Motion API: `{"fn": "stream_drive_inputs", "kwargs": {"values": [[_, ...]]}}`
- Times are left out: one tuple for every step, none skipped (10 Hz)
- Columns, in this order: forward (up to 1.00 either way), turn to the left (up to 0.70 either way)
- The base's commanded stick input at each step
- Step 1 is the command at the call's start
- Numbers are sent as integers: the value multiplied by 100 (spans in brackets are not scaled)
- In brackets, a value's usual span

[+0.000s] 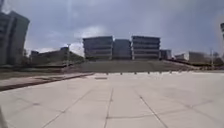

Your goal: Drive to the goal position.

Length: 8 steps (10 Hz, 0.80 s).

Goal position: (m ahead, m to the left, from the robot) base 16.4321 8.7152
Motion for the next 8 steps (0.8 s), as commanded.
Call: {"fn": "stream_drive_inputs", "kwargs": {"values": [[100,0],[100,0],[100,1],[100,0],[100,1],[100,2],[100,0],[100,0]]}}
